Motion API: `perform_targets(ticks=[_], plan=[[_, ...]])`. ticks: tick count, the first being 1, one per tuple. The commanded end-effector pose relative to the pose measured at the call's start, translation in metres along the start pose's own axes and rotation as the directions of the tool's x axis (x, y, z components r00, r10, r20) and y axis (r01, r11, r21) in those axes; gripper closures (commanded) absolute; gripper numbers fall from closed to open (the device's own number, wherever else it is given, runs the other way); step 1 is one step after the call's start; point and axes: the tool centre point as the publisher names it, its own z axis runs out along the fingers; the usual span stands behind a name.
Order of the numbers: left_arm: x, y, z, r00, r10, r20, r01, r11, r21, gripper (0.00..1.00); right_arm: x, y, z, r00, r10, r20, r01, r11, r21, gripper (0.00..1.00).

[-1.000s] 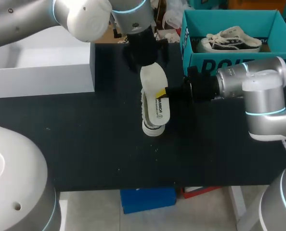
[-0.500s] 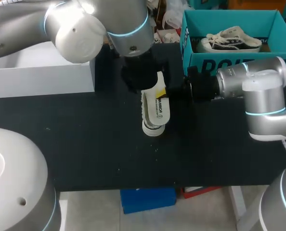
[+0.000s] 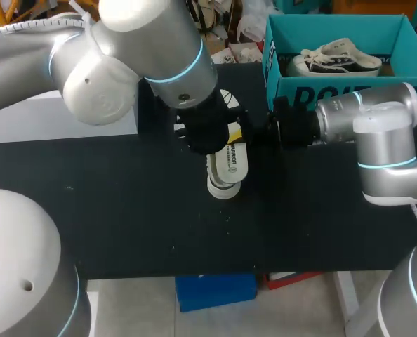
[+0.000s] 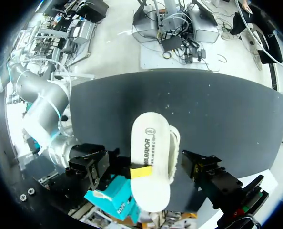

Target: Take the shoe out of the shoebox, open the shoe tongue, remove and reinsert the insole, then place the shoe into the shoebox

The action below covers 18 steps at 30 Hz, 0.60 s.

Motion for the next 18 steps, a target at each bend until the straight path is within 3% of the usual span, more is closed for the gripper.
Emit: perform_targets(ticks=[1,10,13,18], plan=[[0.036,-0.004,-0.005,0.924,-0.028,0.382,0.03,1.0,0.001,0.0,0.0,0.001,0.001,1.0,0.001,0.002,-0.001,1.0,0.0,1.0],[0.065,0.001,-0.01,0.717,-0.005,0.697,-0.036,0.998,0.045,0.0,0.0,0.001,0.001,1.0,0.001,0.002,-0.001,1.0,0.0,1.0],[0.069,0.004,-0.007,0.759,0.033,0.65,-0.079,0.996,0.042,0.0,0.0,0.001,0.001,1.0,0.001,0.002,-0.001,1.0,0.0,1.0],[0.069,0.004,-0.007,0.759,0.033,0.65,-0.079,0.996,0.042,0.0,0.0,0.001,0.001,1.0,0.001,0.002,-0.001,1.0,0.0,1.0]])
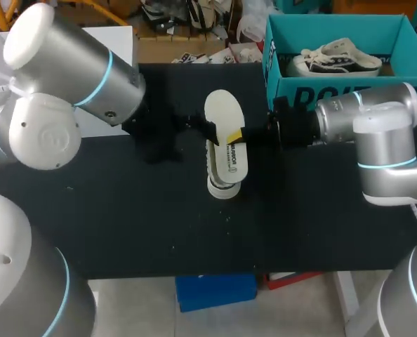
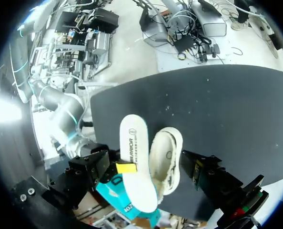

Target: Take the shoe out of the shoebox, open the shoe tongue, remove and reinsert the insole, then place the shoe into the shoebox

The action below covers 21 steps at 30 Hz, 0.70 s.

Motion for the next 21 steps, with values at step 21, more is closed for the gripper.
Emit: perform_targets(ticks=[21], plan=[[0.036,0.0,0.015,0.689,-0.174,0.703,0.178,0.982,0.068,0.0,0.0,0.001,0.001,1.0,0.001,0.002,-0.001,1.0,0.001,1.0]])
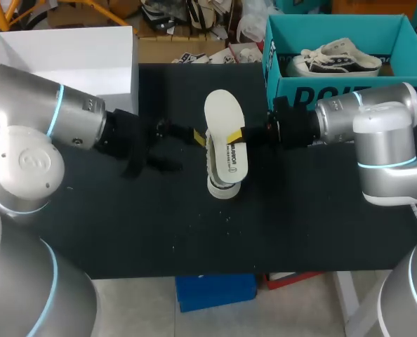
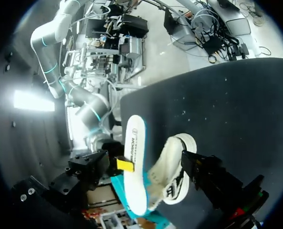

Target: Take the shoe out of the shoebox, open the shoe tongue, remove and reinsert the insole, then place the shoe into the shoebox

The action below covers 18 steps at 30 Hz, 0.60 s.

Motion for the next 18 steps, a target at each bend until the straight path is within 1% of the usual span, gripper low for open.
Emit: perform_targets(ticks=[1,3,5,7,9,12,18], plan=[[0.009,0.002,0.003,0.898,-0.078,0.433,0.095,0.995,-0.018,0.0,0.0,0.001,0.001,1.0,0.001,0.002,-0.001,1.0,0.001,1.0],[0.009,0.006,0.004,0.881,-0.082,0.466,0.107,0.994,-0.026,0.0,0.0,0.001,0.001,1.0,0.001,0.002,-0.001,1.0,0.001,1.0],[0.01,0.01,0.006,0.853,-0.105,0.511,0.132,0.991,-0.015,0.0,0.0,0.001,0.001,1.0,0.001,0.002,-0.001,1.0,0.001,1.0],[0.011,0.014,0.008,0.838,-0.124,0.531,0.152,0.988,-0.008,0.0,0.0,0.001,0.001,1.0,0.001,0.002,-0.001,1.0,0.001,1.0],[0.011,0.019,0.011,0.832,-0.118,0.542,0.158,0.987,-0.028,0.0,0.0,0.001,0.001,1.0,0.001,0.002,-0.001,1.0,0.001,1.0],[0.012,0.029,0.016,0.802,-0.136,0.582,0.193,0.981,-0.036,0.0,0.0,0.001,0.001,1.0,0.001,0.002,-0.001,1.0,0.001,1.0],[0.005,0.049,0.031,0.806,-0.104,0.582,0.174,0.982,-0.066,0.0,0.0,0.001,0.001,1.0,0.001,0.002,-0.001,1.0,0.001,1.0]])
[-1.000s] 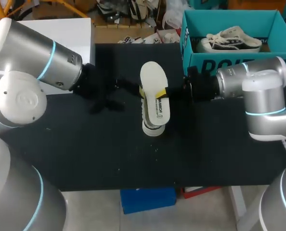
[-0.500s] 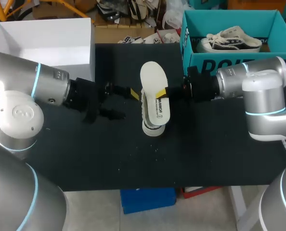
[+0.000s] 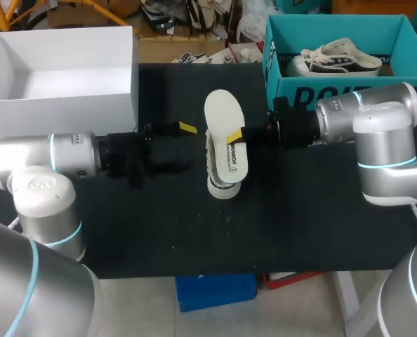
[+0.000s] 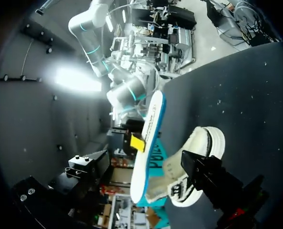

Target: Take the shoe out of the shoebox, open the shoe tongue, remove and reinsert the insole, then place the shoe into the shoebox

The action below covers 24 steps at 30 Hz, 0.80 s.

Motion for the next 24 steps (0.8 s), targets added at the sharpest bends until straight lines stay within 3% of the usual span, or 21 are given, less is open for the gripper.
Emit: perform_targets(ticks=[1,6,9,15,18,22,24], plan=[[0.002,0.012,0.023,0.988,0.024,0.152,-0.024,1.0,-0.001,0.0,0.0,0.001,0.001,1.0,0.001,0.002,-0.001,1.0,0.001,1.0],[-0.001,0.025,0.042,0.989,0.049,0.136,-0.05,0.999,0.001,0.05,0.0,0.001,0.001,1.0,0.001,0.002,-0.001,1.0,0.001,1.0],[-0.001,0.032,0.05,0.991,0.069,0.115,-0.069,0.998,0.001,0.24,0.0,0.001,0.001,1.0,0.001,0.002,-0.001,1.0,0.001,1.0],[-0.001,0.038,0.062,0.992,0.086,0.091,-0.088,0.996,0.022,0.29,0.0,0.001,0.001,1.0,0.001,0.002,-0.001,1.0,0.001,1.0],[-0.002,0.039,0.066,0.992,0.095,0.083,-0.098,0.995,0.031,0.39,0.0,0.001,0.001,1.0,0.001,0.002,-0.001,1.0,0.001,1.0],[-0.002,0.039,0.069,0.992,0.099,0.079,-0.102,0.994,0.035,0.62,0.0,0.001,0.001,1.0,0.001,0.002,-0.001,1.0,0.001,1.0],[-0.001,0.038,0.071,0.992,0.098,0.075,-0.102,0.994,0.041,0.64,0.0,0.001,0.001,1.0,0.001,0.002,-0.001,1.0,0.001,1.0]])
